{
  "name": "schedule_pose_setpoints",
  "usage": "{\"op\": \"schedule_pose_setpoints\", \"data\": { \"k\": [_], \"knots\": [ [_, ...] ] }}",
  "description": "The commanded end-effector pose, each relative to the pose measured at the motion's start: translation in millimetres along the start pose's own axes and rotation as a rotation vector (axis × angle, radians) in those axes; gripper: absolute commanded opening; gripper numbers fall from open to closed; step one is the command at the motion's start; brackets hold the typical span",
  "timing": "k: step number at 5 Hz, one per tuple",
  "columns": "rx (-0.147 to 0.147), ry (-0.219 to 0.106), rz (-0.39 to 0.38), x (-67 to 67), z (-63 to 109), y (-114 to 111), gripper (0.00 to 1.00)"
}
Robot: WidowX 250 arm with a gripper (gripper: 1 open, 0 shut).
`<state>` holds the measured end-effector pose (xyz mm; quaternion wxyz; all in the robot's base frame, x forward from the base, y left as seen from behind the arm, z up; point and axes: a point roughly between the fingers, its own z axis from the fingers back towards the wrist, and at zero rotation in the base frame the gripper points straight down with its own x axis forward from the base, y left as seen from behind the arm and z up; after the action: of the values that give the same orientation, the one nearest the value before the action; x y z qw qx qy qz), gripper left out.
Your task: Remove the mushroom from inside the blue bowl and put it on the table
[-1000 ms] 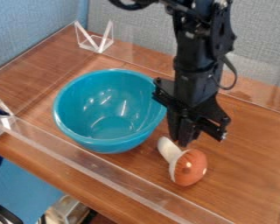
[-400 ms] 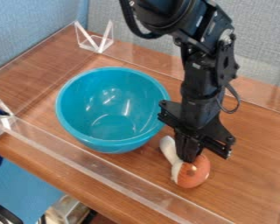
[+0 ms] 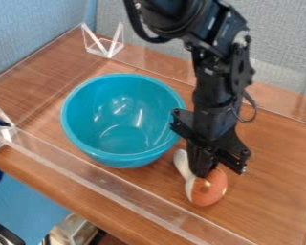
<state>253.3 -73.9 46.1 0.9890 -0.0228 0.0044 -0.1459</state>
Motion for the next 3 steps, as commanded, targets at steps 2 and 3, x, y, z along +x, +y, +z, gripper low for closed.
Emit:
{"op": "schedule_pose_setpoints", "data": {
  "k": [2, 3],
  "knots": [
    [-0.011, -0.008, 0.010, 2.2, -14.6, 17, 1.00],
    [-0.019, 0.004, -0.039, -7.1, -10.8, 21, 1.00]
  ]
}}
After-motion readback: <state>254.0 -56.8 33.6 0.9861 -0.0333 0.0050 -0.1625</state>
